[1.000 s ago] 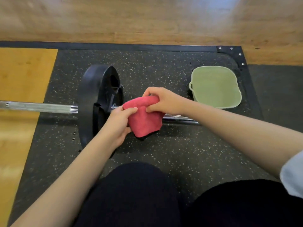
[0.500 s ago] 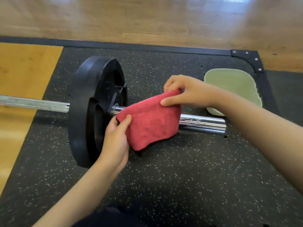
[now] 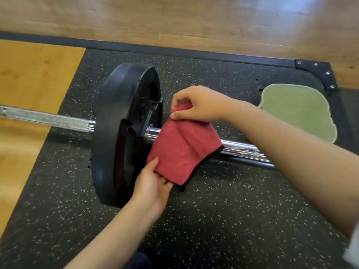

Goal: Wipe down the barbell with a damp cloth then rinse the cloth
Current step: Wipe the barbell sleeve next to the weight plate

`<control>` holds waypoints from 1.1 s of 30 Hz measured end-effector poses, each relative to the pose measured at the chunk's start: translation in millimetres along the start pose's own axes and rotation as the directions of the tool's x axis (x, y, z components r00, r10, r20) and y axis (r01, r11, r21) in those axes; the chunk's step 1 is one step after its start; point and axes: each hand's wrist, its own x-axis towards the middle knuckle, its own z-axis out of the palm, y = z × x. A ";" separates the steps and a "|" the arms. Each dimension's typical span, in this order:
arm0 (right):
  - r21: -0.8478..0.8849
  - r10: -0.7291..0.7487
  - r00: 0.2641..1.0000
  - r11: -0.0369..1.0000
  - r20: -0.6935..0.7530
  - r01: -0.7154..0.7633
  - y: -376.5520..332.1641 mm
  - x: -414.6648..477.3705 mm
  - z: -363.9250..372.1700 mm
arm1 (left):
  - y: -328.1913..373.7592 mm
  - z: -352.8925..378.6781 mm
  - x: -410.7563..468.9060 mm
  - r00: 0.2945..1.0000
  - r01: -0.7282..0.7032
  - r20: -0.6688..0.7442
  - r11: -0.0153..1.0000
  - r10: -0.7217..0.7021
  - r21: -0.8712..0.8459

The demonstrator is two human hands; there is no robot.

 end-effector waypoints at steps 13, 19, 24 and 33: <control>0.269 -0.046 0.993 0.963 0.112 0.014 4.6 10.4 -43.7 | -4.2 -3.4 -5.2 0.989 -0.046 0.144 0.998 0.039 0.050; 0.321 -0.200 0.976 0.922 -0.089 0.218 -2.2 10.7 -53.1 | 0.4 1.3 -27.6 0.754 -0.638 0.381 0.734 0.535 0.233; 0.447 -0.210 0.977 0.870 -0.044 0.207 11.9 7.0 -35.1 | 5.5 -2.3 -28.3 0.405 -0.884 0.581 0.139 0.706 0.447; 0.472 -0.085 0.965 0.859 -0.247 0.196 15.4 -3.5 -32.0 | 17.5 5.0 -29.5 0.202 -0.900 0.600 -0.094 0.774 0.425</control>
